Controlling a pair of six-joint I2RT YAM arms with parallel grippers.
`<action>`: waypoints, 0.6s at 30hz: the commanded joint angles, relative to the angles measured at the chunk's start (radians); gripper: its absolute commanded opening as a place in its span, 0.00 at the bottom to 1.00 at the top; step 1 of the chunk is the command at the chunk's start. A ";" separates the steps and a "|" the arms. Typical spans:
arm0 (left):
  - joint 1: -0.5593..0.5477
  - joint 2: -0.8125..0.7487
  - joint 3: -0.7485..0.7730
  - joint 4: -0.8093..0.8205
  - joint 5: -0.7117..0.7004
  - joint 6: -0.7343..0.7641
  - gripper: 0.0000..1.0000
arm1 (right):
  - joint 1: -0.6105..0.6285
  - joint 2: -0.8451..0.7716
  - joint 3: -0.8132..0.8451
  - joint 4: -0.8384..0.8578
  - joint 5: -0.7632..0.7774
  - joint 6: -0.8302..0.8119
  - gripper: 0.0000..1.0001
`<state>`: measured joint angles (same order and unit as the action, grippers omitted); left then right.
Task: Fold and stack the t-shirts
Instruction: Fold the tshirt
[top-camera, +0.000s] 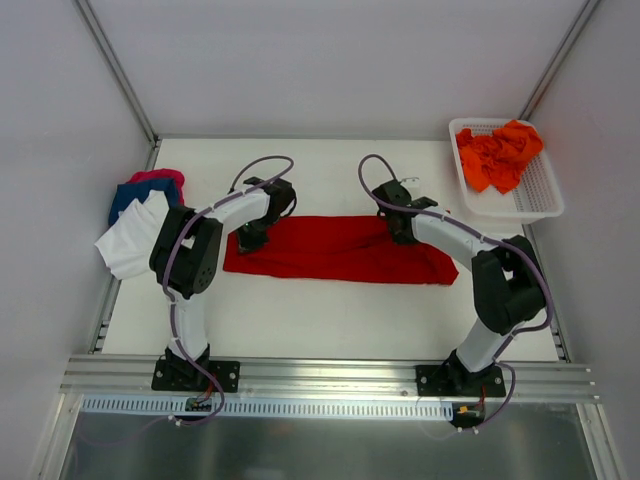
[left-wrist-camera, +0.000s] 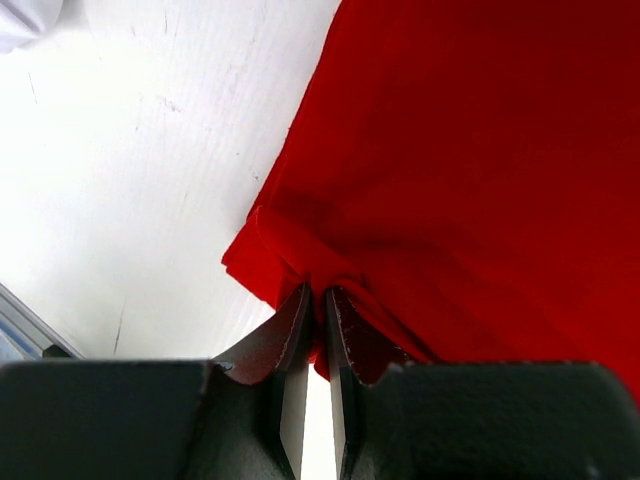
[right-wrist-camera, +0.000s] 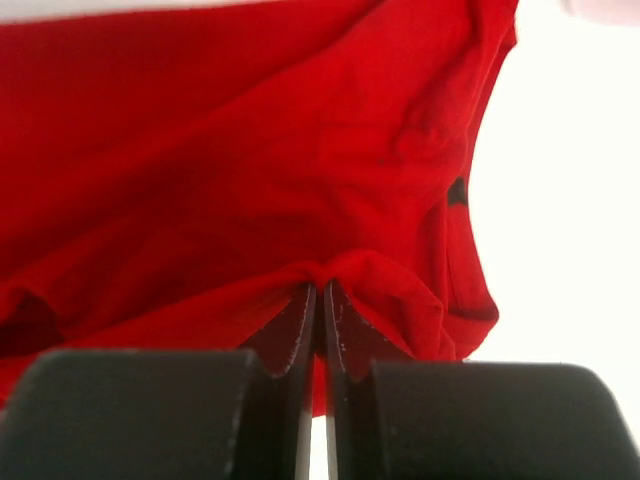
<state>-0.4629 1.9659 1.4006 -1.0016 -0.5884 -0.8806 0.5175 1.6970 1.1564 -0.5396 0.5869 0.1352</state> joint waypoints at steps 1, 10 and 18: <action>0.013 0.007 0.047 -0.032 -0.040 0.034 0.11 | -0.028 0.013 0.057 0.001 0.005 -0.037 0.00; 0.024 -0.016 0.048 -0.045 -0.057 0.040 0.10 | -0.082 0.010 0.072 -0.002 -0.004 -0.065 0.00; 0.036 -0.026 0.046 -0.045 -0.068 0.049 0.10 | -0.117 0.041 0.092 -0.007 -0.016 -0.085 0.01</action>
<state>-0.4496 1.9686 1.4204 -1.0042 -0.6125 -0.8536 0.4194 1.7153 1.1946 -0.5362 0.5636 0.0822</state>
